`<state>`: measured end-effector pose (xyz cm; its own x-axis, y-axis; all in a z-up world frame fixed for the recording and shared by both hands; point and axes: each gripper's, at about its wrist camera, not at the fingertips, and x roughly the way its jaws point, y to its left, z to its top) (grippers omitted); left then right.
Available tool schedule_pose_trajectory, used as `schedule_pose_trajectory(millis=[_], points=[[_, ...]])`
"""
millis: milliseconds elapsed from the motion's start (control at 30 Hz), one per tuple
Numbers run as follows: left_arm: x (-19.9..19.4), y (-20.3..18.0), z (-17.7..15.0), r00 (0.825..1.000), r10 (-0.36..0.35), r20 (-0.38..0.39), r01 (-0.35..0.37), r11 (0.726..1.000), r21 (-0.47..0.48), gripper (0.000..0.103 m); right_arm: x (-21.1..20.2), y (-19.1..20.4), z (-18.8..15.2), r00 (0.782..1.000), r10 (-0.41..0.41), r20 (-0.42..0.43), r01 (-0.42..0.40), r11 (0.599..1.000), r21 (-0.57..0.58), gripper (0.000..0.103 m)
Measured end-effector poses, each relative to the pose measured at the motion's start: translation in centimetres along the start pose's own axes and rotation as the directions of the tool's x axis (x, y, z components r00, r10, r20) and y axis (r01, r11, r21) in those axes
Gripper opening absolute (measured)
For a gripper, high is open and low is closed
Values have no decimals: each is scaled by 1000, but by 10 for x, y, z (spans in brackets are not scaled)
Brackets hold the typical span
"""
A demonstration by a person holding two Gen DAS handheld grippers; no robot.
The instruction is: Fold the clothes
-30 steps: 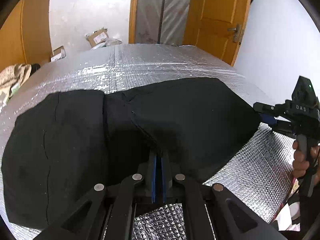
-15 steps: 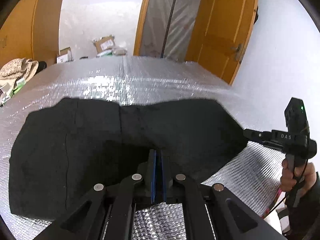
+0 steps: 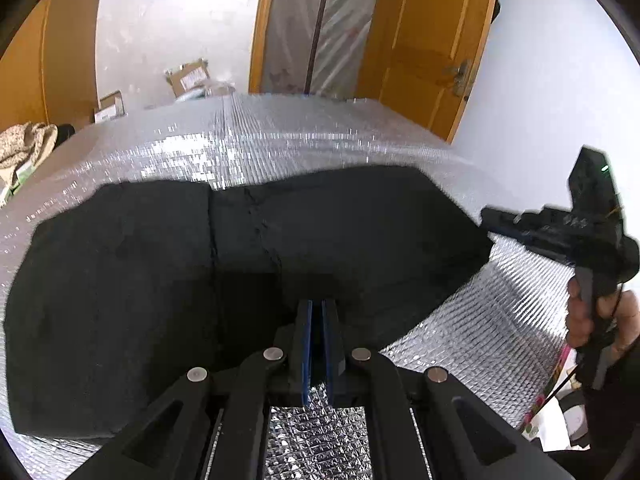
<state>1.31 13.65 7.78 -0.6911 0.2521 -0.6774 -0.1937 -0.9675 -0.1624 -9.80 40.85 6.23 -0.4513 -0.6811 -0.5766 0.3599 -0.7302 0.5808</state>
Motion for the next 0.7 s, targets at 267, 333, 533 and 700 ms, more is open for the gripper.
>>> schedule_pose_trajectory(millis=[267,333,533,700], points=[[-25,37,8,992,93,88,-86,992,-89,5,-10,-35,1,999,38,38,-44,984,175,37],[-24,46,6,991,113,77,-104,988,-112,5,-13,-39,2,998,45,32,-50,981,185,37],[-23,54,-1,990,121,69,-112,986,-127,5,3,-30,8,998,54,-27,-50,989,141,37],[-20,53,-5,991,117,64,-108,986,-127,5,19,-19,15,996,38,-81,-32,997,73,37]])
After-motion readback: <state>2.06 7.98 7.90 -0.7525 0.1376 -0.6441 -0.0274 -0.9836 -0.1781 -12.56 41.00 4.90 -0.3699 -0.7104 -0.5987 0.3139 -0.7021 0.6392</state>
